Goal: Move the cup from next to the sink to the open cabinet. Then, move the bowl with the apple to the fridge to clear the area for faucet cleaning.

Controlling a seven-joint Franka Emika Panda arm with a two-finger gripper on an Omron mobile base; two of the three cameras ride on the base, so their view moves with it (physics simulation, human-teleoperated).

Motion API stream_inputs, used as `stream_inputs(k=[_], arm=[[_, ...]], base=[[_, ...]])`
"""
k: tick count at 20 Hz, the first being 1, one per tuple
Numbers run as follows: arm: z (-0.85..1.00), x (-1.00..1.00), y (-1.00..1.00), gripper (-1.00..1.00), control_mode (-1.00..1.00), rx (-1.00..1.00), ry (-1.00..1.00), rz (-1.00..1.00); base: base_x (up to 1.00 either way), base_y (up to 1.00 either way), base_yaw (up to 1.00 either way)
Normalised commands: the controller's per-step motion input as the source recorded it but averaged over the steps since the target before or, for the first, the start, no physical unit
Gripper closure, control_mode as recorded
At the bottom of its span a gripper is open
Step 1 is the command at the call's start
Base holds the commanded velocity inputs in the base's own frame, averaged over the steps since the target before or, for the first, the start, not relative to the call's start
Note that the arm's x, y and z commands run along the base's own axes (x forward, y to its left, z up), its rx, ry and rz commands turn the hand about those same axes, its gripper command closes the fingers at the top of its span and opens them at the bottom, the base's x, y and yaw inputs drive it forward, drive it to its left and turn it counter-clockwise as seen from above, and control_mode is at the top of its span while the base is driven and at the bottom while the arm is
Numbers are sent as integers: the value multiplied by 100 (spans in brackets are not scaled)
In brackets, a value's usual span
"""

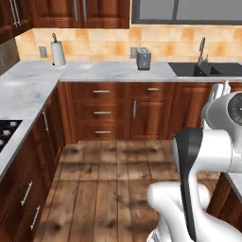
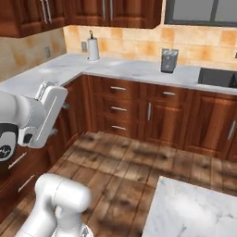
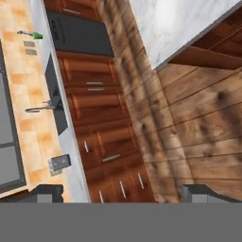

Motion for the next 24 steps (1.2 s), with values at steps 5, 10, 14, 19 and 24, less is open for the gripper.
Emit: stream_inputs(k=[5, 10, 14, 19, 24], arm=[[0, 0, 0, -100, 100, 0, 0, 0], [0, 0, 0, -100, 100, 0, 0, 0], [0, 0, 0, -100, 100, 0, 0, 0], [0, 0, 0, -100, 100, 0, 0, 0], [0, 0, 0, -100, 100, 0, 0, 0]], base=[[100, 0, -11], [100, 0, -16], [100, 0, -17], [100, -17, -16], [100, -67, -10]])
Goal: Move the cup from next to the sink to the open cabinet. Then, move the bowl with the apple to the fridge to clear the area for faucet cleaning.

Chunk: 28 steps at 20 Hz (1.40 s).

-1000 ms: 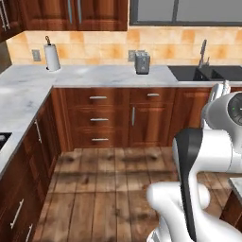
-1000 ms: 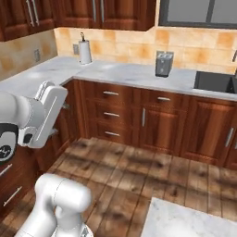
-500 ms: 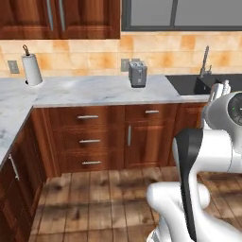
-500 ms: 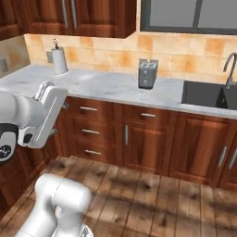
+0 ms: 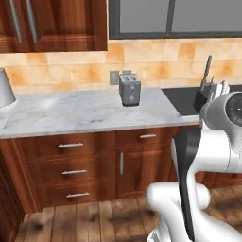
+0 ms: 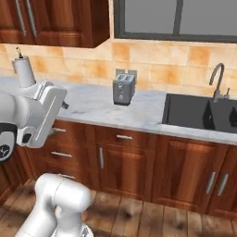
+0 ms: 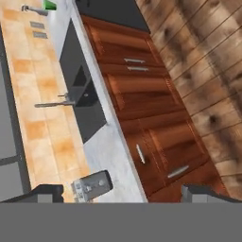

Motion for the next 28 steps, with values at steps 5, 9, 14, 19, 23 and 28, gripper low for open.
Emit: stream_inputs(k=[5, 9, 14, 19, 23, 28], arm=[[0, 0, 0, -100, 100, 0, 0, 0], [0, 0, 0, -100, 100, 0, 0, 0], [0, 0, 0, -100, 100, 0, 0, 0], [0, 0, 0, -100, 100, 0, 0, 0], [0, 0, 0, -100, 100, 0, 0, 0], [0, 0, 0, -100, 100, 0, 0, 0]], base=[[100, -98, -21], [85, -100, -26], [63, -100, -31], [34, -100, -33], [27, -100, -30], [39, -100, -19]])
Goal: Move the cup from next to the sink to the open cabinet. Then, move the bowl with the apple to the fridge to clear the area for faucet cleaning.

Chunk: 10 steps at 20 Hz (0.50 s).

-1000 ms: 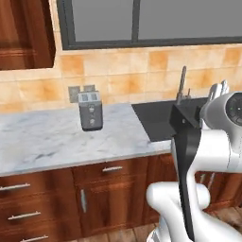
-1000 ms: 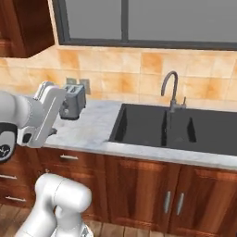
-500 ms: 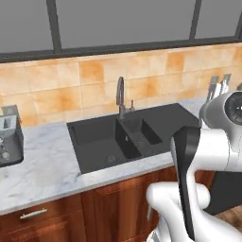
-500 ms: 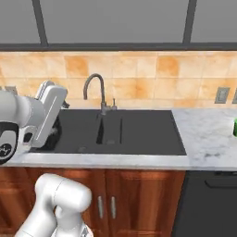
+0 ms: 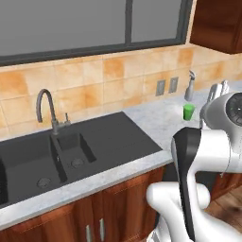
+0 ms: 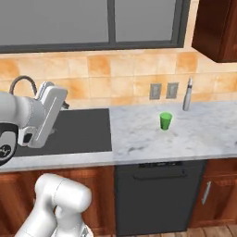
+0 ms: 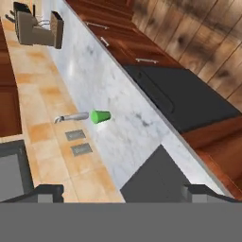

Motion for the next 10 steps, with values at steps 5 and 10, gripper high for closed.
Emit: stream_inputs(k=[5, 10], arm=[[0, 0, 0, -100, 100, 0, 0, 0], [0, 0, 0, -100, 100, 0, 0, 0]], base=[[60, -100, -3], [62, -100, 10]])
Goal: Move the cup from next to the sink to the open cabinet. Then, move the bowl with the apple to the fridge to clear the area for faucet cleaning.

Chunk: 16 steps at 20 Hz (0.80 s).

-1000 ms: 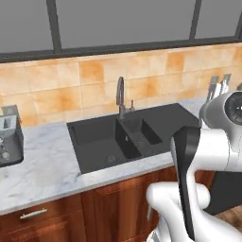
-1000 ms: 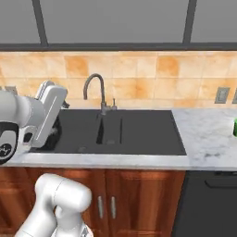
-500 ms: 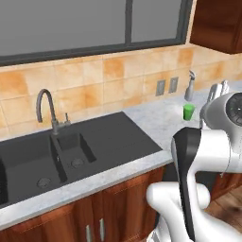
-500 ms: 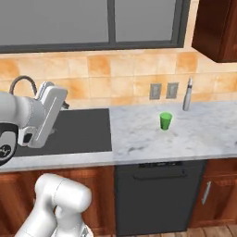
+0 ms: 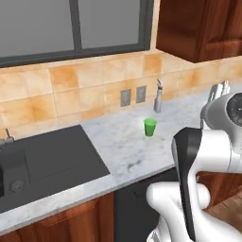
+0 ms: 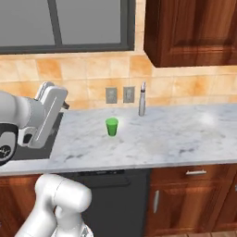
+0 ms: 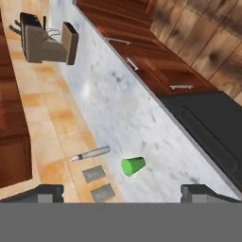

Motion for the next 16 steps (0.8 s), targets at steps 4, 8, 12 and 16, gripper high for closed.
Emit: stream_inputs(k=[4, 8, 12, 16], arm=[[0, 0, 0, -100, 100, 0, 0, 0], [0, 0, 0, -100, 100, 0, 0, 0], [0, 0, 0, -100, 100, 0, 0, 0], [0, 0, 0, -100, 100, 0, 0, 0]], base=[[5, -99, 33], [11, -93, 31], [44, -38, 25], [41, 17, 28]])
